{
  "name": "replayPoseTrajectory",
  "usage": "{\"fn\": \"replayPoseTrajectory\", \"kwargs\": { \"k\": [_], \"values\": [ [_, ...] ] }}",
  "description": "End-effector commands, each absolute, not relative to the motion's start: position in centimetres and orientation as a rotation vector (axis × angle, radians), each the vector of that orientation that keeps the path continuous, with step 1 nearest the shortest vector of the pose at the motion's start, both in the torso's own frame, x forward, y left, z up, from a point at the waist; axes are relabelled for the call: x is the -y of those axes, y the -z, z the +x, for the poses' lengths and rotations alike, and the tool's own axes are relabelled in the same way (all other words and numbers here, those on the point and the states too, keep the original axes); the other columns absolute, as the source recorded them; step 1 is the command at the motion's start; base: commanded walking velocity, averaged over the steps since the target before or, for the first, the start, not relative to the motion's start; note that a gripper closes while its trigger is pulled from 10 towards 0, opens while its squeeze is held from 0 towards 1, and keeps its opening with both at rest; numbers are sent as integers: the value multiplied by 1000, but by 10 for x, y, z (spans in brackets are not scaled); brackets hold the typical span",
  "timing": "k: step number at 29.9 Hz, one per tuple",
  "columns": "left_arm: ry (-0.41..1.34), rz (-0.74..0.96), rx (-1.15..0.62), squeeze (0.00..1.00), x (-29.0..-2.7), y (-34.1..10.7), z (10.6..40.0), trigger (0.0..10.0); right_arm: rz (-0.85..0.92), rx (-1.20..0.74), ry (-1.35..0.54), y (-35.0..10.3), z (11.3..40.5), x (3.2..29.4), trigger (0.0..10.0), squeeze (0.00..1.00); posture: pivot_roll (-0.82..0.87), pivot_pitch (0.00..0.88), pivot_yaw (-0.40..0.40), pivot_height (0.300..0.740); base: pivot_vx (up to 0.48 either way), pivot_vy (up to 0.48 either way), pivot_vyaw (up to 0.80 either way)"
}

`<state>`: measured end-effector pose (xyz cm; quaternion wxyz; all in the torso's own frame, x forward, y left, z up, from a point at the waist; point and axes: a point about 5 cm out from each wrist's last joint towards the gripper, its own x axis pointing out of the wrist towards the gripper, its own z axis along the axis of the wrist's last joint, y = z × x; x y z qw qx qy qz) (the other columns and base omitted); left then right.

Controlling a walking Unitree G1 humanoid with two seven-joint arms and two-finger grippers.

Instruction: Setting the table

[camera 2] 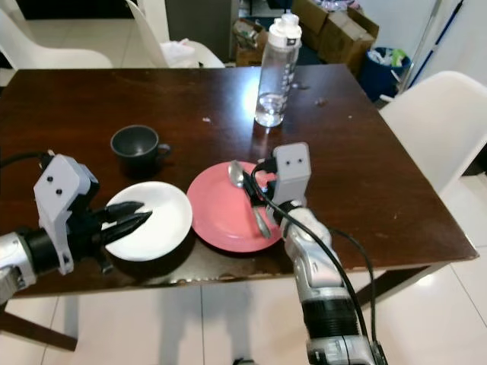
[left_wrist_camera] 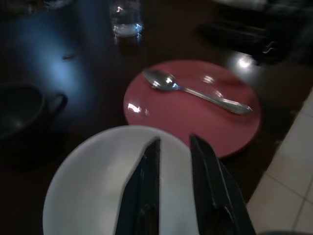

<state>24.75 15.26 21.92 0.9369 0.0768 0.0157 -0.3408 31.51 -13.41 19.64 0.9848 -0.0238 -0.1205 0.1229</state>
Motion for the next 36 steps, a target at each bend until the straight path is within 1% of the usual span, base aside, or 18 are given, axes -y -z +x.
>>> {"fn": "replayPoseTrajectory", "kwargs": {
  "k": [1, 2, 3, 5, 6, 7, 8, 9, 11, 14, 16, 20, 22, 23, 25, 26, 29, 36],
  "values": [
    [605, 139, -25, 0, -155, -215, 255, 10000, -55, 320, -232, -204, 301, 125, 10000, 0, 37, 102, 68, 740, 0, 0, 0],
    [498, 83, -3, 0, -156, -213, 263, 10000, -29, 342, -198, -201, 289, 120, 10000, 0, 23, 95, 70, 740, 0, 0, 0],
    [498, 83, -3, 0, -156, -213, 263, 10000, -29, 342, -198, -201, 289, 120, 10000, 0, 23, 95, 70, 740, 0, 0, 0],
    [384, 28, 10, 0, -160, -209, 270, 10000, 0, 339, -161, -195, 281, 118, 10000, 0, 18, 90, 72, 740, 0, 0, 0],
    [384, 28, 10, 0, -160, -209, 270, 10000, 0, 339, -161, -195, 281, 118, 10000, 0, 18, 90, 72, 740, 0, 0, 0],
    [336, 14, 11, 0, -163, -204, 271, 10000, 11, 330, -146, -190, 278, 117, 10000, 0, 3, 83, 75, 740, 0, 0, 0],
    [274, 19, -2, 0, -168, -197, 272, 10000, 22, 317, -131, -186, 275, 118, 10000, 0, 3, 83, 75, 740, 0, 0, 0],
    [274, 19, -2, 0, -168, -197, 272, 10000, 22, 317, -131, -186, 275, 118, 10000, 0, 3, 83, 75, 740, 0, 0, 0],
    [164, 34, -12, 0, -177, -185, 271, 10000, 20, 302, -117, -182, 273, 121, 10000, 0, -6, 73, 68, 740, 0, 0, 0],
    [131, 45, -12, 0, -180, -181, 270, 10000, 13, 300, -116, -181, 272, 122, 10000, 0, -6, 73, 68, 740, 0, 0, 0],
    [42, 53, 4, 0, -191, -173, 269, 10000, -13, 307, -113, -183, 275, 127, 10000, 0, -9, 57, 38, 740, 0, 0, 0],
    [6, 52, 16, 0, -195, -169, 267, 10000, -21, 311, -119, -184, 277, 129, 10000, 0, -10, 54, 29, 740, 0, 0, 0],
    [-35, 44, 24, 0, -198, -164, 262, 10000, -29, 305, -179, -184, 280, 125, 10000, 0, -11, 46, 12, 740, 0, 0, 0],
    [-35, 44, 24, 0, -198, -164, 262, 10000, -29, 305, -179, -184, 280, 125, 10000, 0, -11, 46, 12, 740, 0, 0, 0],
    [-65, 28, 34, 0, -200, -162, 258, 10000, -23, 288, -270, -180, 279, 114, 10000, 0, -8, 42, 0, 740, 0, 0, 0],
    [-65, 28, 34, 0, -200, -162, 258, 10000, -23, 288, -270, -180, 279, 114, 10000, 0, -8, 42, 0, 740, 0, 0, 0],
    [-125, 27, 67, 0, -204, -163, 254, 10000, 7, 266, -359, -176, 277, 101, 10000, 0, -4, 40, -16, 740, 0, 0, 0],
    [-110, 58, 127, 0, -201, -174, 256, 10000, 40, 251, -385, -174, 279, 96, 10000, 0, 0, 39, -12, 740, 0, 0, 0]
  ]
}}
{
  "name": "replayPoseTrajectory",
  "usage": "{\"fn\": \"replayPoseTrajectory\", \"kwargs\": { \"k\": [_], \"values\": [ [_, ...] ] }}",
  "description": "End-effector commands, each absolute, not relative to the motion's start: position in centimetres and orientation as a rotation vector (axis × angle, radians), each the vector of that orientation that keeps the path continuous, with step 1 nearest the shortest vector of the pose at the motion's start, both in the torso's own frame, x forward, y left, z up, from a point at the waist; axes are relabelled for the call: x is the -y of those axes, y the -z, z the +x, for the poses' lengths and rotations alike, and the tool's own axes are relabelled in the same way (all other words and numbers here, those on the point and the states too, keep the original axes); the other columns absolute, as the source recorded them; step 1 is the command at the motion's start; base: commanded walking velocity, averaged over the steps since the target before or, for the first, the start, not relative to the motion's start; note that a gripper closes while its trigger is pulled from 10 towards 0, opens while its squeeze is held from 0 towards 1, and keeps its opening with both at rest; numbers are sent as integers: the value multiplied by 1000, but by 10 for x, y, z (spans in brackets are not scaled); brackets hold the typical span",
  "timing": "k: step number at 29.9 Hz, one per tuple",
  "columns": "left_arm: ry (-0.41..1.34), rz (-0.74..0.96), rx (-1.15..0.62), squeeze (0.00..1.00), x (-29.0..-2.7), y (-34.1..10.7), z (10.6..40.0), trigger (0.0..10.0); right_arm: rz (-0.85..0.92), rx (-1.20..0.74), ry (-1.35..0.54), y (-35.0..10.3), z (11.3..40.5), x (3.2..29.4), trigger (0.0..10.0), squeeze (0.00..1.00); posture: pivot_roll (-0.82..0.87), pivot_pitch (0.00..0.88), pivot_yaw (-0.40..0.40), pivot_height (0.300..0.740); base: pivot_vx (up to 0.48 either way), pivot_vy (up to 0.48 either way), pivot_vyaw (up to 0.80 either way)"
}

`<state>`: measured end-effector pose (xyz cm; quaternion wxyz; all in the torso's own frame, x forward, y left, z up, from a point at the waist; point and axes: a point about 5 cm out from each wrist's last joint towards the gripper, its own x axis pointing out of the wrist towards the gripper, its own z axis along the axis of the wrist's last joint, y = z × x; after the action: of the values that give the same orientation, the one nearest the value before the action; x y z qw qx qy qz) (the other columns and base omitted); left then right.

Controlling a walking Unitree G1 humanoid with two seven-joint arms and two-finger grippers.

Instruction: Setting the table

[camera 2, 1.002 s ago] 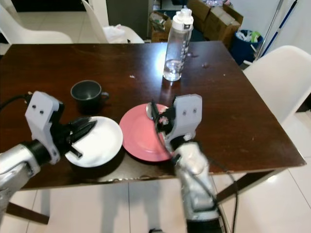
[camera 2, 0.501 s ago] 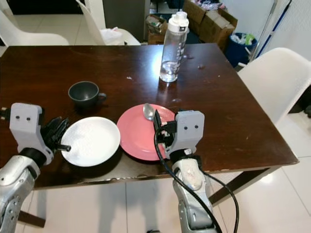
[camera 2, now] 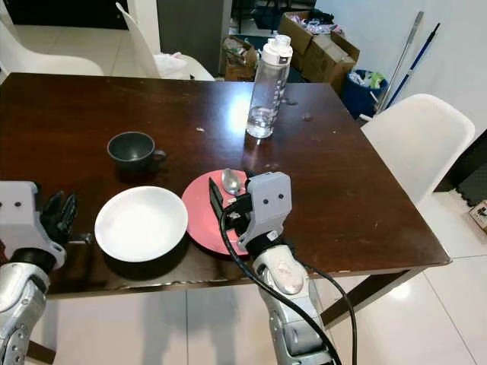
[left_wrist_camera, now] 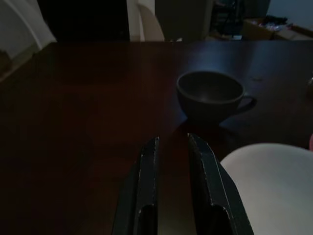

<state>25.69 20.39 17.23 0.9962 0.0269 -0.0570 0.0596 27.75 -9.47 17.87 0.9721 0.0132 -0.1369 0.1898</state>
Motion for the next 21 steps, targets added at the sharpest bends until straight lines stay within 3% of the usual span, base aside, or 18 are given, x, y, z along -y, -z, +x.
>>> {"fn": "replayPoseTrajectory", "kwargs": {
  "k": [1, 21],
  "values": [
    [-100, 66, 137, 0, -200, -176, 257, 10000, 42, 250, -383, -174, 279, 96, 10000, 0, 0, 39, -12, 740, 0, 0, 0],
    [-32, 78, 169, 0, -190, -184, 268, 10000, 72, 228, -317, -168, 281, 105, 10000, 0, -10, 44, 15, 740, 0, 0, 0]
  ]
}}
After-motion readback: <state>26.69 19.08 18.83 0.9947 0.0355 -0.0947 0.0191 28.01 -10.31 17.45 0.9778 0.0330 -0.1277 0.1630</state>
